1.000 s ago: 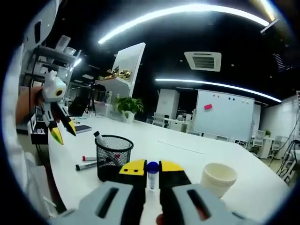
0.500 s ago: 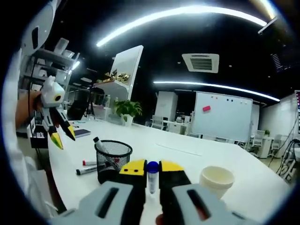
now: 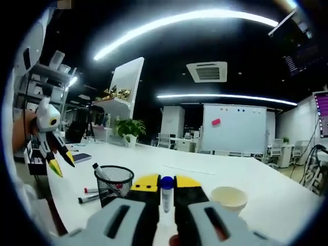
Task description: Place the scattered laser pointers and whiteboard markers into the pen holder and stack the scattered paper cups together
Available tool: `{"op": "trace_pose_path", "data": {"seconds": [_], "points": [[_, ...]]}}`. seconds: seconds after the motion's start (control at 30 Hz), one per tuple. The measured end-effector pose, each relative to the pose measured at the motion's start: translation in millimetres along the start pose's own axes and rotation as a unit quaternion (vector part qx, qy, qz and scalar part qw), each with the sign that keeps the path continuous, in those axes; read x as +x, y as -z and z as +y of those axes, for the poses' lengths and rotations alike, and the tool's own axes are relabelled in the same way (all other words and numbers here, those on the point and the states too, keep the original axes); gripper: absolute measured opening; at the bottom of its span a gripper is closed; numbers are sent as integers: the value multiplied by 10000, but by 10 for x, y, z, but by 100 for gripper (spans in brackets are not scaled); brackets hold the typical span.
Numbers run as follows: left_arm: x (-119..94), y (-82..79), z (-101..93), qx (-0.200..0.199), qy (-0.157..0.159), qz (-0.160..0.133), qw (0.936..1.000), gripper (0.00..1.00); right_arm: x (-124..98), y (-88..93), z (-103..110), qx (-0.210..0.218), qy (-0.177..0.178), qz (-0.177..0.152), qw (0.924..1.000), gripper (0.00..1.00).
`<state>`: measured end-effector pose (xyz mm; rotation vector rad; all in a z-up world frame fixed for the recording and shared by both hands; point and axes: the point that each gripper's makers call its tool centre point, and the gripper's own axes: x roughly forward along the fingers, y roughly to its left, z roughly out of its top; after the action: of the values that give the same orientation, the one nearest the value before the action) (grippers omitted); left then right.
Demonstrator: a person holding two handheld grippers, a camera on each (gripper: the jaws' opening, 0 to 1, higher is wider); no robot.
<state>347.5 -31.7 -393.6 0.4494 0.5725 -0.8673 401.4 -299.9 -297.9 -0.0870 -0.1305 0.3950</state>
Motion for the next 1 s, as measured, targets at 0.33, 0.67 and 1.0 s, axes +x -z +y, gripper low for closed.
{"op": "trace_pose_path", "data": {"seconds": [0.33, 0.67, 1.0], "points": [[-8, -2, 2, 29, 5, 27, 10000, 40, -28, -251, 71, 95, -110, -408, 9991, 9], [-5, 20, 22, 37, 4, 41, 10000, 40, -77, -417, -35, 248, 152, -743, 9968, 9], [-1, 54, 30, 18, -5, 67, 10000, 40, -51, -465, 131, 303, -176, -825, 9960, 9]]}}
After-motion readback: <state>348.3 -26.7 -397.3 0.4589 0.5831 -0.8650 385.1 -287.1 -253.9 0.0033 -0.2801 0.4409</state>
